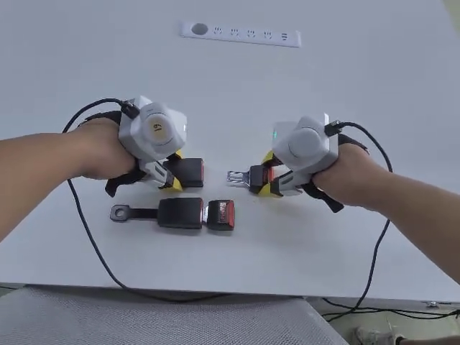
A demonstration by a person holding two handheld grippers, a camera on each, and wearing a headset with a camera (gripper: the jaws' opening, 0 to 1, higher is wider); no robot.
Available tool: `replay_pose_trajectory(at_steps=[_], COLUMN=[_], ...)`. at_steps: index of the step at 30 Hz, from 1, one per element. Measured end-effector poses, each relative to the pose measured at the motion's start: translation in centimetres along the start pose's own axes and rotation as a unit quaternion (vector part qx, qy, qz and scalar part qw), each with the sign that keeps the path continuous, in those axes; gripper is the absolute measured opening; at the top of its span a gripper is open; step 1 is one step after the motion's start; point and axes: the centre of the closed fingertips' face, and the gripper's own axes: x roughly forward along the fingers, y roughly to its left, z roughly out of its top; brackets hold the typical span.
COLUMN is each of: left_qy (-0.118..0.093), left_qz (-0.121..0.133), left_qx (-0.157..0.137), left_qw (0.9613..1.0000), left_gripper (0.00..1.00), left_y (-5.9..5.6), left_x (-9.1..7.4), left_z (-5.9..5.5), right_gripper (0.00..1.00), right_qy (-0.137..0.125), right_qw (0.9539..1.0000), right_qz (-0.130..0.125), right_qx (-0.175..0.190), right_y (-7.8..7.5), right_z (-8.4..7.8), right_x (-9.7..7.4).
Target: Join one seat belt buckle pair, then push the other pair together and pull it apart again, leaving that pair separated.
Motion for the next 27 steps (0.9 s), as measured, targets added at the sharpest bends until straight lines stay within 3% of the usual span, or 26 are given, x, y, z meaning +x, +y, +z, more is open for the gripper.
replay_pose_trajectory(at_steps=[21, 27], left_qy=[-0.002, -0.002], left_qz=[-0.001, 0.001], left_qx=[0.004, 0.009], left_qw=[1.0000, 1.0000], left_gripper=[0.34, 0.34], left_y=[0.0, 0.0], left_x=[0.1, 0.1], left_z=[0.0, 0.0], right_gripper=[0.34, 0.34], right_qy=[0.019, 0.012], right_qw=[0.9998, 0.9999], right_qz=[0.007, 0.005], right_qx=[-0.006, -0.001], right_y=[0.4, 0.4], right_z=[-1.2, -1.3], right_x=[-0.4, -0.4])
